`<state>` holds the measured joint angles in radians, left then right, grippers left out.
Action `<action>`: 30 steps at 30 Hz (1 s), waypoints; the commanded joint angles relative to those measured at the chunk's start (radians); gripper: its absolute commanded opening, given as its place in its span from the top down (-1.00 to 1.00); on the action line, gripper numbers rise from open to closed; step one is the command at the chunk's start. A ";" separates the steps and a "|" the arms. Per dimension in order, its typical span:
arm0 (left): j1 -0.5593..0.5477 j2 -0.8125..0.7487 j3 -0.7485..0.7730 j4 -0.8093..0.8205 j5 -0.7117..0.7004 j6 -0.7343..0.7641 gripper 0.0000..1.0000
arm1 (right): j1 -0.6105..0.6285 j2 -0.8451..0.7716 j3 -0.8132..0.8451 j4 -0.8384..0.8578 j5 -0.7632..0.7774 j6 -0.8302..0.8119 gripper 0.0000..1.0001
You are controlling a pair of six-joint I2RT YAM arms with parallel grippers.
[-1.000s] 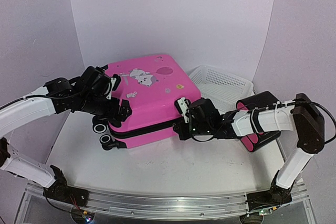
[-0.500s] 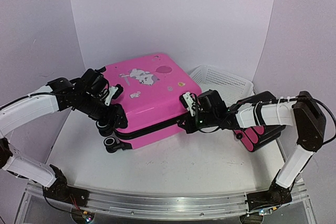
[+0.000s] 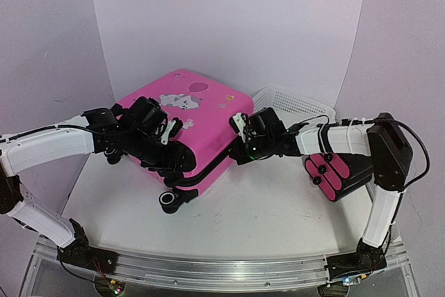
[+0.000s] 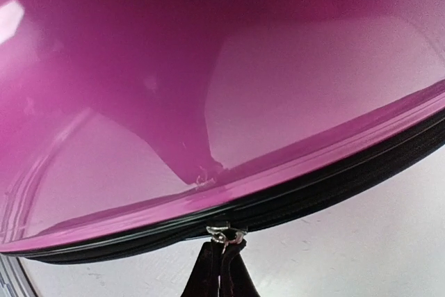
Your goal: Open, take out, and arrange the luggage
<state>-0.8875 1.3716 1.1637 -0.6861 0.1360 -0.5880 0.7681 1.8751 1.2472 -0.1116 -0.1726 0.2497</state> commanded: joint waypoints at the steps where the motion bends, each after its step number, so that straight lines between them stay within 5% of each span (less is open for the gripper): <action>1: -0.035 0.056 0.091 0.261 0.045 -0.021 0.34 | 0.133 -0.089 -0.147 0.193 -0.141 0.117 1.00; 13: -0.035 0.168 0.248 0.377 0.088 -0.077 0.48 | 0.296 -0.033 -0.184 0.483 -0.172 0.306 0.98; 23: -0.034 0.167 0.283 0.410 0.043 -0.056 0.50 | 0.326 -0.143 -0.288 0.495 -0.128 0.295 1.00; 30: -0.025 0.109 0.299 0.370 -0.047 0.003 0.50 | 0.331 -0.224 -0.336 0.340 -0.043 0.195 0.99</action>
<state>-0.9169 1.5276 1.3407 -0.6949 0.1459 -0.7227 1.0172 1.7306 0.9142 0.2592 -0.0956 0.5125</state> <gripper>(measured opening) 0.587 0.009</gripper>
